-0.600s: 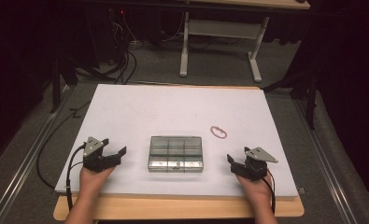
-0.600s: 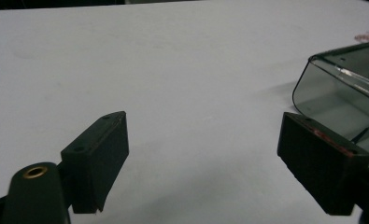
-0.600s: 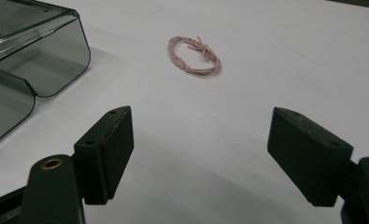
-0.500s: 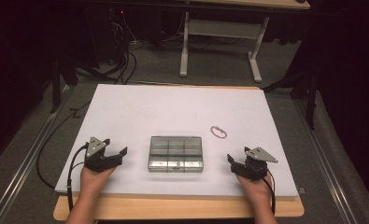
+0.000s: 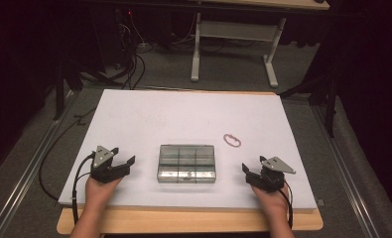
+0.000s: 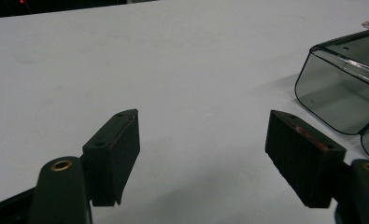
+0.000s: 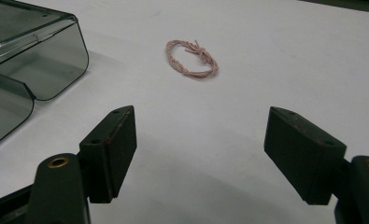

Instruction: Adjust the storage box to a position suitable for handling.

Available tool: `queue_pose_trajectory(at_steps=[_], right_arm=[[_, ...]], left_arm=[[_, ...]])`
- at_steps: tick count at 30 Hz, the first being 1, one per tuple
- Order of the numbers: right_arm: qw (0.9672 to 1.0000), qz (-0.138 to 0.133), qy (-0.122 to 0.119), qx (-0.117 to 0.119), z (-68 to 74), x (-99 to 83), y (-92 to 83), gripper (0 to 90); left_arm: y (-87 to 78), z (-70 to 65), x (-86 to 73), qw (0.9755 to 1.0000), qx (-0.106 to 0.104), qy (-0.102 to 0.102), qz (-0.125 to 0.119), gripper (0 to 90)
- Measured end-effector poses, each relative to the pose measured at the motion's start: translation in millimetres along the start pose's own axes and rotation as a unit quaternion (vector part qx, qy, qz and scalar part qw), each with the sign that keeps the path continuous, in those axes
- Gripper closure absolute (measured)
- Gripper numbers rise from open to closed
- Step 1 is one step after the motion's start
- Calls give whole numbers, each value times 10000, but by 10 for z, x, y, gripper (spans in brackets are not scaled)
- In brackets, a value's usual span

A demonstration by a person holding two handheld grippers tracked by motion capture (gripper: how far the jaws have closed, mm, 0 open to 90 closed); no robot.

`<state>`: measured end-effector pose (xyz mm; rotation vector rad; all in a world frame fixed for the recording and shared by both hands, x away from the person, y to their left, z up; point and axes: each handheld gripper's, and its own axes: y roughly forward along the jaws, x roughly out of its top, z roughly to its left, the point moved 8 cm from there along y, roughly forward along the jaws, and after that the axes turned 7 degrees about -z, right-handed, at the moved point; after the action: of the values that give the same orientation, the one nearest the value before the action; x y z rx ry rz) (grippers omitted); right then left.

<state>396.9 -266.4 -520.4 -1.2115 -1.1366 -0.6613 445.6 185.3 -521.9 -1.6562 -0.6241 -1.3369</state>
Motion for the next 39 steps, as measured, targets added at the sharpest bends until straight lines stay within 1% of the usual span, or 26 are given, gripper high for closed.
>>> queue_pose_trajectory(at_steps=[4,7,8,9,10,11,12,14,16,18,20,22,23,24,25,27,30,32,34,37,39], right_arm=[[10000,-12,-2,19,-1,2,-1,259],[10000,-47,24,27,-2,6,-8,260],[10000,-47,24,27,-2,6,-8,260],[10000,-82,34,32,-7,10,-13,262],[9999,-88,47,38,-6,11,-15,270],[9999,-88,33,41,-5,11,-14,277],[10000,-84,5,45,-3,10,-13,281],[10000,-62,-14,44,5,9,-10,281],[10000,-63,6,39,1,9,-9,281],[10000,-71,13,35,-2,9,-9,298],[10000,-68,-19,28,5,9,-11,304],[10000,-71,-30,11,5,9,-11,305],[10000,-72,-22,12,4,9,-11,305],[10000,-79,-19,10,2,10,-12,306],[10000,-86,-17,10,2,10,-13,306],[10000,-80,-27,8,3,10,-12,307],[10000,-77,-19,5,2,10,-11,309],[10000,-71,-2,3,3,9,-12,310],[10000,-70,1,3,3,9,-12,312],[10000,-72,-26,2,3,9,-11,316],[10000,-73,-34,4,4,9,-11,321]], left_arm=[[4,5,0,10000,38,-12,12,276],[8,-2,2,10000,26,6,26,307],[8,-2,2,10000,26,6,26,342],[11,-16,3,9999,-52,-70,69,342],[18,-49,5,9996,-159,-204,125,361],[25,-107,15,9990,-274,-297,162,377],[32,-172,31,9991,-310,-247,177,403],[52,-297,70,9994,-286,-36,177,491],[81,-385,87,9995,-241,26,199,569],[113,-466,83,9992,-271,157,245,657],[143,-544,71,9986,-385,166,316,738],[167,-592,57,9982,-403,216,388,819],[182,-619,50,9979,-454,177,421,845],[196,-644,43,9976,-492,155,465,855],[213,-666,36,9974,-477,169,505,874],[247,-719,25,9967,-535,204,577,899],[289,-776,10,9958,-603,227,647,900],[308,-788,10,9958,-601,224,657,900],[315,-802,18,9956,-677,139,632,900],[331,-819,10,9951,-689,154,698,900],[342,-838,9,9945,-743,172,721,900]])
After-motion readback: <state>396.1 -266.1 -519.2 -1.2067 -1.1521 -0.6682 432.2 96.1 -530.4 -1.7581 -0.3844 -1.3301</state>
